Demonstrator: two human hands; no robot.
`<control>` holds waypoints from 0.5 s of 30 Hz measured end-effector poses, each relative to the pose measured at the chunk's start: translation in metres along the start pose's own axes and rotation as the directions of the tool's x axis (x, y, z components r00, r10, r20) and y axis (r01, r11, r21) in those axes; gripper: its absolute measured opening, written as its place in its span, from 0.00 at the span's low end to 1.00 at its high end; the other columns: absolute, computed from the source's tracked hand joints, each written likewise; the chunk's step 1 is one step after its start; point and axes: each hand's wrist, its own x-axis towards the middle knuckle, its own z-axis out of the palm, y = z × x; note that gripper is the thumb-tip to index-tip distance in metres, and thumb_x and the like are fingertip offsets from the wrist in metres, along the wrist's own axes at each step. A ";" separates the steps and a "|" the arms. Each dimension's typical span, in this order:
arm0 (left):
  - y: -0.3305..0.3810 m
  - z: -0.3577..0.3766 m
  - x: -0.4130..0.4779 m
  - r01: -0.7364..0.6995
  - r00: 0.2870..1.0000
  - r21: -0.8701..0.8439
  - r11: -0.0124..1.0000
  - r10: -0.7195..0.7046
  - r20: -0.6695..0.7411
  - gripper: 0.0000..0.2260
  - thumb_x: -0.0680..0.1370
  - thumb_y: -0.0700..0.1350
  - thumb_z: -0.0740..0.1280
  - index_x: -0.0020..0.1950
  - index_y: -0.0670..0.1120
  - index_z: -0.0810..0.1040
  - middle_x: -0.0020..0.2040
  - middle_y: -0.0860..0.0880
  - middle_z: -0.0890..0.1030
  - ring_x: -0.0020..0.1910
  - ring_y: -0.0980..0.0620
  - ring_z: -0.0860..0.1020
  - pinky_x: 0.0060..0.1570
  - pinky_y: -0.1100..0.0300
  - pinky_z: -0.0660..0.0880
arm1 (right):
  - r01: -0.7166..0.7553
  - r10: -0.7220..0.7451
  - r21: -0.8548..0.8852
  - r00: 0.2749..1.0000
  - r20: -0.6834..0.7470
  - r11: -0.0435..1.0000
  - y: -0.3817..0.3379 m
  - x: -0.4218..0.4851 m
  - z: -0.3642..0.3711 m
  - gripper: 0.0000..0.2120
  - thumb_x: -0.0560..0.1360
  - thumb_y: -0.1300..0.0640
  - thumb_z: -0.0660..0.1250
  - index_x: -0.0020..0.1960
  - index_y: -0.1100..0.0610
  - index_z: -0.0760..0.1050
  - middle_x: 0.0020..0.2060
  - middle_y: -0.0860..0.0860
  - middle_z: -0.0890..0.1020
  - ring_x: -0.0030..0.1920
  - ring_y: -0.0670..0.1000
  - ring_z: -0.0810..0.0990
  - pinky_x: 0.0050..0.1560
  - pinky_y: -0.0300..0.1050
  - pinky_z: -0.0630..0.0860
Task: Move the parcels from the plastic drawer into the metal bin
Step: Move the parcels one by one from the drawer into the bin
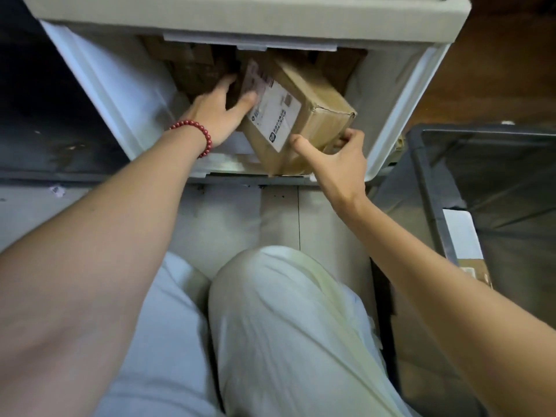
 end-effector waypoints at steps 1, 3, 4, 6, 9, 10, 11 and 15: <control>-0.004 0.001 -0.007 0.009 1.000 -0.001 1.000 -0.009 0.003 0.29 0.79 0.64 0.53 0.77 0.54 0.55 0.74 0.44 0.65 0.71 0.42 0.65 0.67 0.50 0.63 | -0.023 0.022 0.027 0.999 0.035 0.999 -0.003 -0.003 -0.003 0.36 0.63 0.42 0.78 0.63 0.55 0.65 0.52 0.45 0.77 0.53 0.44 0.77 0.55 0.40 0.77; -0.009 0.000 -0.030 -0.002 1.000 -0.053 0.999 0.002 -0.002 0.31 0.78 0.65 0.55 0.77 0.53 0.55 0.74 0.45 0.66 0.72 0.43 0.65 0.68 0.49 0.62 | -0.069 0.061 0.069 0.992 0.110 0.995 -0.009 -0.010 -0.009 0.40 0.60 0.40 0.77 0.65 0.54 0.65 0.54 0.46 0.78 0.55 0.46 0.79 0.57 0.48 0.79; -0.013 -0.003 -0.039 0.008 1.000 -0.079 0.997 -0.008 -0.004 0.32 0.77 0.66 0.56 0.77 0.52 0.56 0.73 0.45 0.68 0.70 0.43 0.67 0.68 0.48 0.63 | -0.094 0.081 0.084 0.986 0.144 0.992 -0.010 -0.013 -0.013 0.40 0.59 0.39 0.76 0.64 0.53 0.65 0.54 0.47 0.79 0.55 0.47 0.80 0.56 0.51 0.80; -0.018 -0.012 -0.054 0.029 1.000 -0.119 0.992 -0.029 0.000 0.33 0.74 0.69 0.57 0.75 0.53 0.60 0.68 0.45 0.71 0.66 0.44 0.71 0.66 0.48 0.67 | -0.134 0.106 0.112 0.968 0.226 0.985 -0.012 -0.019 -0.021 0.36 0.63 0.41 0.75 0.64 0.51 0.64 0.53 0.48 0.78 0.54 0.51 0.81 0.54 0.54 0.81; -0.021 -0.023 -0.082 0.058 0.998 -0.135 0.989 -0.059 -0.001 0.27 0.77 0.65 0.58 0.72 0.54 0.64 0.64 0.45 0.73 0.58 0.49 0.74 0.56 0.57 0.69 | -0.175 0.127 0.111 0.929 0.347 0.978 -0.015 -0.030 -0.034 0.33 0.71 0.44 0.70 0.69 0.50 0.58 0.55 0.46 0.77 0.50 0.53 0.83 0.49 0.50 0.82; -0.023 -0.025 -0.091 0.049 0.999 -0.135 0.990 -0.051 -0.013 0.26 0.78 0.63 0.59 0.72 0.54 0.65 0.63 0.46 0.74 0.56 0.51 0.74 0.54 0.58 0.68 | -0.183 0.131 0.110 0.920 0.369 0.977 -0.015 -0.034 -0.037 0.33 0.72 0.43 0.69 0.71 0.49 0.57 0.55 0.45 0.76 0.49 0.54 0.84 0.46 0.48 0.82; -0.021 -0.029 -0.101 0.034 0.999 -0.135 0.990 -0.039 -0.038 0.25 0.78 0.61 0.61 0.72 0.53 0.65 0.62 0.46 0.74 0.54 0.53 0.73 0.54 0.59 0.68 | -0.187 0.132 0.113 0.916 0.379 0.976 -0.016 -0.038 -0.039 0.31 0.74 0.43 0.66 0.72 0.47 0.56 0.56 0.45 0.76 0.47 0.54 0.84 0.45 0.47 0.82; -0.013 -0.037 -0.141 -0.009 0.997 -0.208 0.978 -0.008 -0.083 0.27 0.74 0.54 0.70 0.71 0.53 0.68 0.57 0.51 0.73 0.55 0.53 0.75 0.59 0.60 0.70 | -0.188 0.125 0.150 0.927 0.353 0.971 -0.015 -0.052 -0.046 0.32 0.70 0.37 0.62 0.72 0.40 0.58 0.63 0.44 0.73 0.48 0.54 0.84 0.56 0.54 0.76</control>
